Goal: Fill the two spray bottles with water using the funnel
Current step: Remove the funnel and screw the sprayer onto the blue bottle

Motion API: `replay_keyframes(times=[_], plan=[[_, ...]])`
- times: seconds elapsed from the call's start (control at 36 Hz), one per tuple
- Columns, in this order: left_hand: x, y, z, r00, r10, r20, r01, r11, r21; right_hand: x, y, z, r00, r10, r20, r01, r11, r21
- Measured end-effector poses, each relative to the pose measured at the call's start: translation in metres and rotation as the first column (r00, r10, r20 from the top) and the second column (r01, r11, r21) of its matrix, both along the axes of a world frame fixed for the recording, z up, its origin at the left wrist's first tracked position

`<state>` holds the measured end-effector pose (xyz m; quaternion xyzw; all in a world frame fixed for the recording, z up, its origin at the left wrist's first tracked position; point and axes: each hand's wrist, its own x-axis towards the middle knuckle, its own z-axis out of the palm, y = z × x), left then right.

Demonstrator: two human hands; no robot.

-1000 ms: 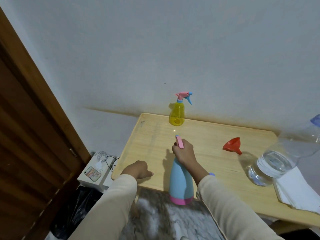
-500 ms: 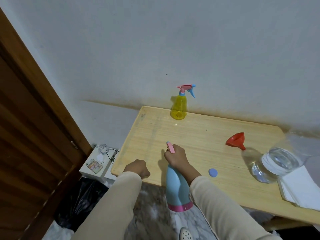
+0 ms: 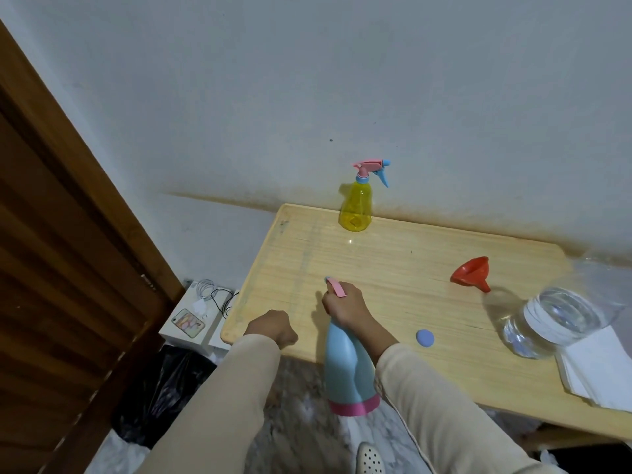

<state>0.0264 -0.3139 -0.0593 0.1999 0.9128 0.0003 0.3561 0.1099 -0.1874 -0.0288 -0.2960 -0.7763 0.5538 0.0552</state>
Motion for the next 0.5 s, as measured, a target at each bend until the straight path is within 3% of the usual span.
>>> replay_keyframes(times=[0.36, 0.5], plan=[[-0.0075, -0.0016, -0.0022, 1.000, 0.014, 0.008, -0.014, 1.000, -0.008, -0.0049, 0.0006, -0.0034, 1.000, -0.001, 0.006, 0.001, 1.000, 0.026], [-0.0086, -0.0015, -0.0017, 1.000, 0.014, 0.014, -0.014, 1.000, -0.006, -0.0044, -0.0027, -0.0059, 0.998, -0.030, -0.057, 0.032, 0.999, 0.023]])
